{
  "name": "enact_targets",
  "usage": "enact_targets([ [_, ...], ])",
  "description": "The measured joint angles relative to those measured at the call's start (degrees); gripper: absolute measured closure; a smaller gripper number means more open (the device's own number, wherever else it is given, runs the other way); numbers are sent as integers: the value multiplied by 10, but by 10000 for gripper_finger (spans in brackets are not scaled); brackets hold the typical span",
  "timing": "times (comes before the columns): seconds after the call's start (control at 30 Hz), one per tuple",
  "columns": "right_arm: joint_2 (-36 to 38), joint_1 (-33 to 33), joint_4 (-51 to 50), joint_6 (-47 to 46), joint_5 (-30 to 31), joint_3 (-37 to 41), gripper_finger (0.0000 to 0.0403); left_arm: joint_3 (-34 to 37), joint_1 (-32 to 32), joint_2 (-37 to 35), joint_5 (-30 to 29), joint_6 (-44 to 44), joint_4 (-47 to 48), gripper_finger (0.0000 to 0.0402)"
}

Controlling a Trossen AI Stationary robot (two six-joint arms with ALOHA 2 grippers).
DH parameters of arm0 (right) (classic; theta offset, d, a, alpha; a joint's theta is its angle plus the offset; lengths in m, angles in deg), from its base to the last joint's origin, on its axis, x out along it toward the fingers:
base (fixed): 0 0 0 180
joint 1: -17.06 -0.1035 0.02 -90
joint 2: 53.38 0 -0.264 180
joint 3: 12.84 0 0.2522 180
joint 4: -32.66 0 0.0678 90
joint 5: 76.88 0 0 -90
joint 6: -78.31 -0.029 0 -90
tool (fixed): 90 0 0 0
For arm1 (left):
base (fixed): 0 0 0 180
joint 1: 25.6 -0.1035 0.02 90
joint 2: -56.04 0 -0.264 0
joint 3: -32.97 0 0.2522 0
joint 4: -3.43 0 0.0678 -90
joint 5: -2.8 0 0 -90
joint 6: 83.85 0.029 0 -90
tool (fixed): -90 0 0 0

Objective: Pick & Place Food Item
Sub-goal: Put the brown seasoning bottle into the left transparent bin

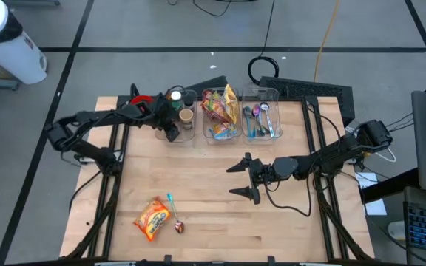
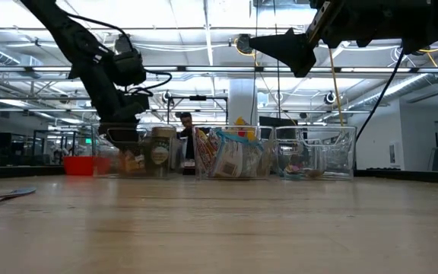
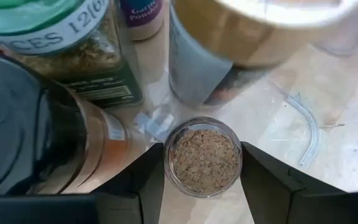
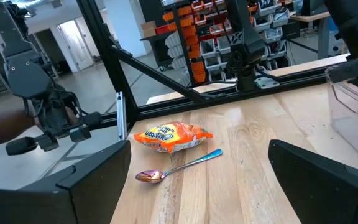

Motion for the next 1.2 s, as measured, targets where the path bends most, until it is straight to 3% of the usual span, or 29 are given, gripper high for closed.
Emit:
enact_targets([
  [0.23, 0, 0, 0, 1, 0, 0, 28, 0, 4, 2, -3, -12, -11, 214],
  [0.47, 0, 0, 0, 1, 0, 0, 28, -3, 4, 3, -9, -18, -20, 64],
  [0.63, 0, 0, 0, 2, 0, 0, 28, -45, 4, 3, -9, -39, 26, 11],
  [0.9, 0, 0, 0, 1, 0, 0, 28, -158, 6, -35, -6, -49, 227, 19],
  [1.07, 0, 0, -1, 0, 0, 0, 28, -119, 16, -122, -15, -70, 237, 27],
  [1.2, 0, 0, -1, 0, 0, 0, 28, -56, 26, -227, -86, -121, 242, 24],
])
